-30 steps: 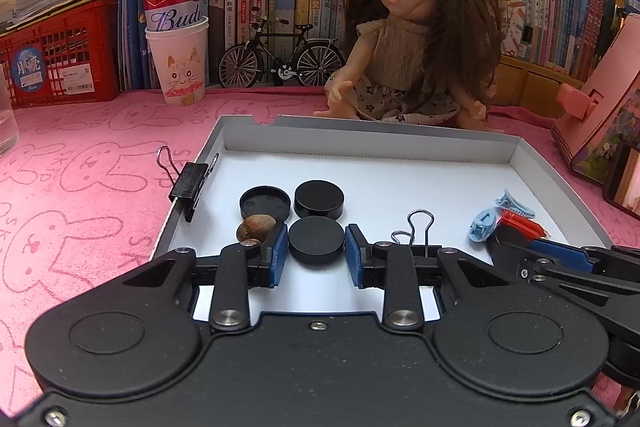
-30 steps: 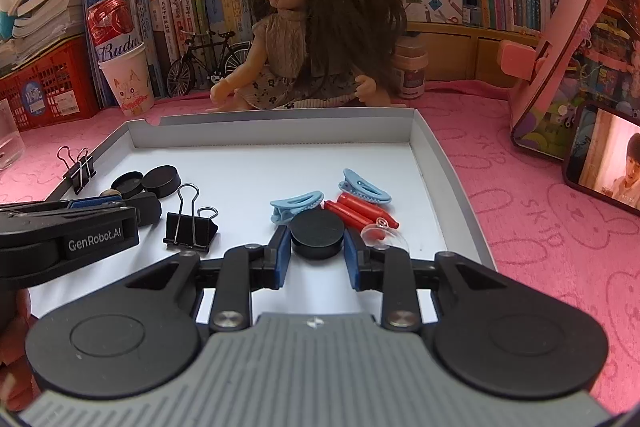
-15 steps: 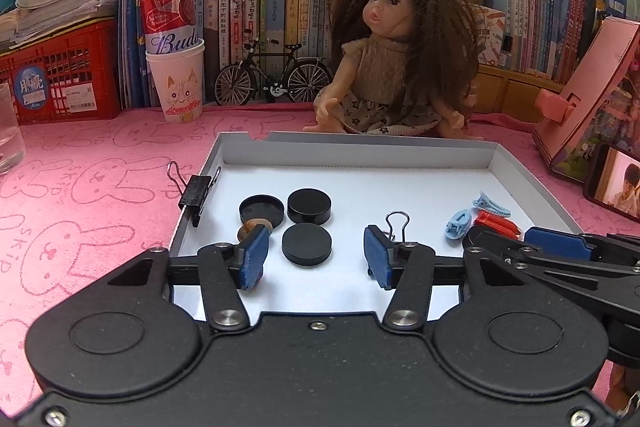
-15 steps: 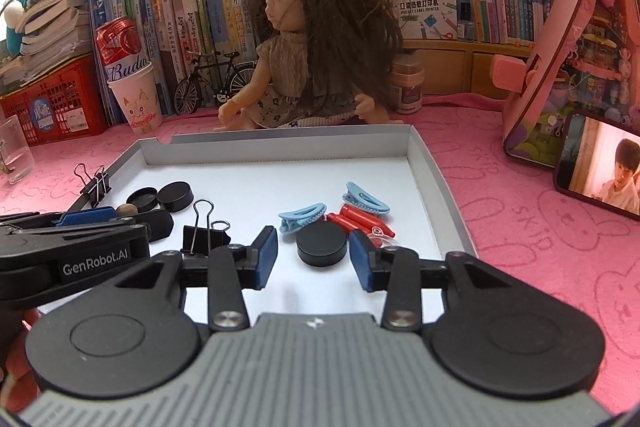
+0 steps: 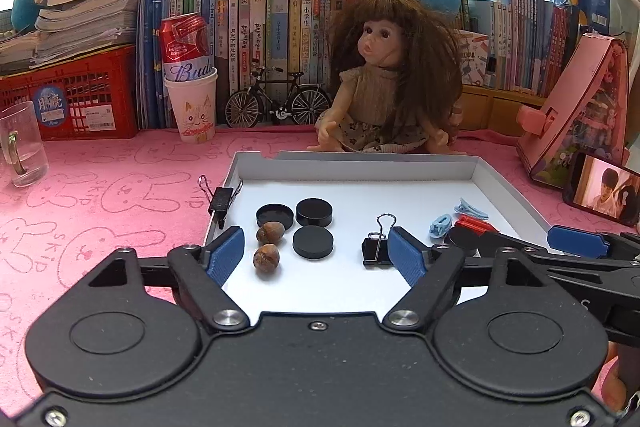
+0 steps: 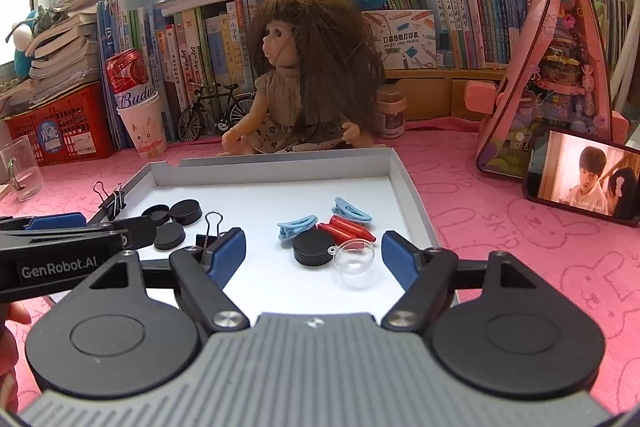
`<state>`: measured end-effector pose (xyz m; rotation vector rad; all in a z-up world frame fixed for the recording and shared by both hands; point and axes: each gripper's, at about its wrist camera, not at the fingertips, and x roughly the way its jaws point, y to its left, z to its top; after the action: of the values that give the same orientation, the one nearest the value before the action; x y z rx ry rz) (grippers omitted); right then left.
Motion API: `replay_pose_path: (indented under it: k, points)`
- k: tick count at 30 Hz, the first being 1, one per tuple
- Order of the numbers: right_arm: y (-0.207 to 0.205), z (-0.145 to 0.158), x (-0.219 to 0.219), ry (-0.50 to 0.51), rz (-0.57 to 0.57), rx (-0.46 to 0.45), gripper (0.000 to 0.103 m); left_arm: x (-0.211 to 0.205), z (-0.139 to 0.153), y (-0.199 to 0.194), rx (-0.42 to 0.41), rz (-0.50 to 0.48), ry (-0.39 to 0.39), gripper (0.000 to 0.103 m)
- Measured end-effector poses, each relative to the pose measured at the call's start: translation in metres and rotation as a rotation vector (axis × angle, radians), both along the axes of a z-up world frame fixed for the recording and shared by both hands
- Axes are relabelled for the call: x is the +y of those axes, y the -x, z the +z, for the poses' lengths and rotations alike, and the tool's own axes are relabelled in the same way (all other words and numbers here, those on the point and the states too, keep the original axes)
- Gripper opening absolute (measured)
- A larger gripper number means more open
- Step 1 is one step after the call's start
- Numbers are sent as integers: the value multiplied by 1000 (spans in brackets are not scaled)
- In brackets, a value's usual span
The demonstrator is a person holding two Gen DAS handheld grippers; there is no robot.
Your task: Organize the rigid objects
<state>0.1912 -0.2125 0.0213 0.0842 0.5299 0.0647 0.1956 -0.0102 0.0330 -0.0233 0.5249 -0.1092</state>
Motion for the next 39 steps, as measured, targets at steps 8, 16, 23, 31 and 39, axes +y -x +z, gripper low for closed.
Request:
replay_pose_path:
  k: [8, 16, 23, 31, 39]
  points:
    - [18, 1, -4, 24, -1, -6, 89, 2, 7, 24, -22, -33, 8, 84]
    - [36, 1, -6, 46, 9, -8, 91, 5, 5, 49, -42, -41, -8, 84]
    - [48, -4, -8, 45, 5, 12, 93, 11, 1, 62, -35, -34, -5, 84]
    - [54, -18, -8, 55, 10, 56, 95, 13, -14, 71, -4, -33, -31, 84]
    - [51, -22, -7, 61, 3, 92, 102, 13, -32, 71, 48, -6, -46, 84]
